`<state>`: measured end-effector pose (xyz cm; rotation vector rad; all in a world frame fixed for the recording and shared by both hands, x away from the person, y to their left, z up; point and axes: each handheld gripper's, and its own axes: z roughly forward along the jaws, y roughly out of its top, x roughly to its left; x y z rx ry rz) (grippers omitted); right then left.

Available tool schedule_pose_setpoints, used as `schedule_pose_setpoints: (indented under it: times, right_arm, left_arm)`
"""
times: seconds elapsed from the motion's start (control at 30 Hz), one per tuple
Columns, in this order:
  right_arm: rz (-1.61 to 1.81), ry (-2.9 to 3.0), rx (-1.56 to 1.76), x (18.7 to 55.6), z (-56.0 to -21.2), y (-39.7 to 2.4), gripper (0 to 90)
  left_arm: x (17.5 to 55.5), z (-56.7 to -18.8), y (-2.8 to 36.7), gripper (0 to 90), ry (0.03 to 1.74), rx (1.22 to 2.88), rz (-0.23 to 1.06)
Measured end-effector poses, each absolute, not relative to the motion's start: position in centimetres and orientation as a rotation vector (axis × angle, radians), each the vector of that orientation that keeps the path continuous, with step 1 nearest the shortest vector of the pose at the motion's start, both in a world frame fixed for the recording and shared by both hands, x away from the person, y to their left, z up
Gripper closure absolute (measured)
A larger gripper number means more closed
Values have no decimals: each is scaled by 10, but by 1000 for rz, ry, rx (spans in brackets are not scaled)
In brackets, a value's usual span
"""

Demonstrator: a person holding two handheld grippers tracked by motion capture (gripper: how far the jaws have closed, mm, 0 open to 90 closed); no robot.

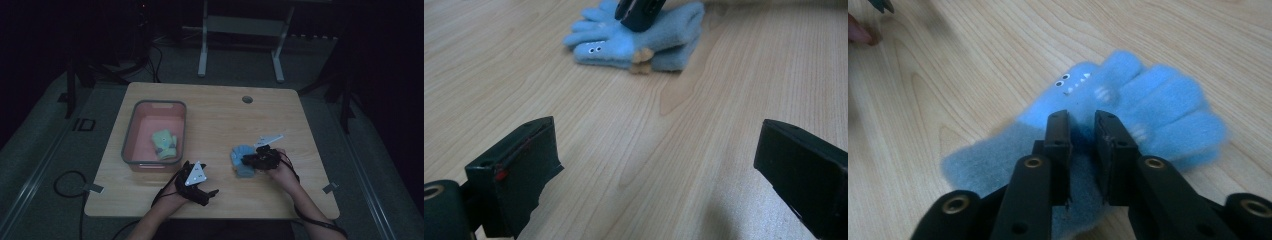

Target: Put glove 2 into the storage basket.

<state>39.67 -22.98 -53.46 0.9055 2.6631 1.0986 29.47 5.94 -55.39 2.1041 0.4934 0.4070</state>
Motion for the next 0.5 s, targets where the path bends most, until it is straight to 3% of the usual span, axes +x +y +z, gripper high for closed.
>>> schedule_pose_setpoints:
  times: [0.3,0.4,0.5]
  right_arm:
    - [1085,2659,898,396,-534,-228,729]
    - [1119,2648,894,394,-528,-233,684]
    - [1146,2624,899,393,-523,-236,570]
  left_arm:
    - [294,-552,60,41,497,2093,407]
    - [295,-551,59,50,498,2090,425]
    - [294,-548,58,54,484,2074,424]
